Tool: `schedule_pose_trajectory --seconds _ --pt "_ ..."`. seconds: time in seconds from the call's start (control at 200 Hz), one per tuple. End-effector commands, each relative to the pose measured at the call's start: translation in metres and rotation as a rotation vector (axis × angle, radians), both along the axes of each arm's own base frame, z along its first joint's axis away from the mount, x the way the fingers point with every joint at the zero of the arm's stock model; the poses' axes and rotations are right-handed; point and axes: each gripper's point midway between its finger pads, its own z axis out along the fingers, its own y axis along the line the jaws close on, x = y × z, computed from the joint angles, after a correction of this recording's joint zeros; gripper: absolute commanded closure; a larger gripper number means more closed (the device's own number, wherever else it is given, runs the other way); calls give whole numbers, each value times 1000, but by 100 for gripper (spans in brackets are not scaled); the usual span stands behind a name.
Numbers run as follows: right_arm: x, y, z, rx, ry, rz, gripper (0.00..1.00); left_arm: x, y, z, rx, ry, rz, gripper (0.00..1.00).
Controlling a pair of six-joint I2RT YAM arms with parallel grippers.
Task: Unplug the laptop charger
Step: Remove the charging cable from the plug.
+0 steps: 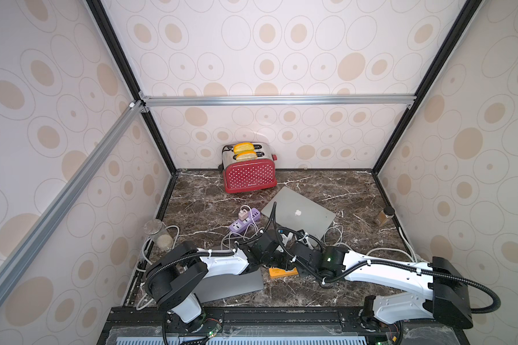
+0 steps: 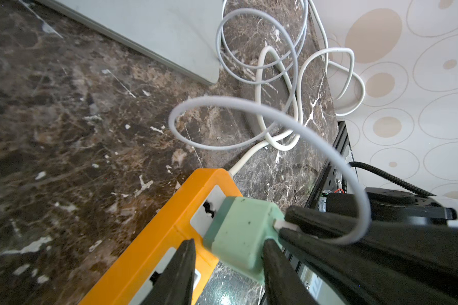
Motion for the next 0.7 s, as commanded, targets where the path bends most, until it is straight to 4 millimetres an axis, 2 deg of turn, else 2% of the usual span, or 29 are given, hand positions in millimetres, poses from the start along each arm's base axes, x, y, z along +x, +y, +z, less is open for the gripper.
schedule_pose_trajectory --seconds 0.0,0.361,0.691 --pt "2 15 15 122 -35 -19 100 -33 53 -79 309 131 29 57" --pt "2 17 22 170 -50 -15 100 -34 53 -80 311 129 24 57" --pt "4 3 39 193 -97 -26 100 -34 54 -82 317 135 22 57"
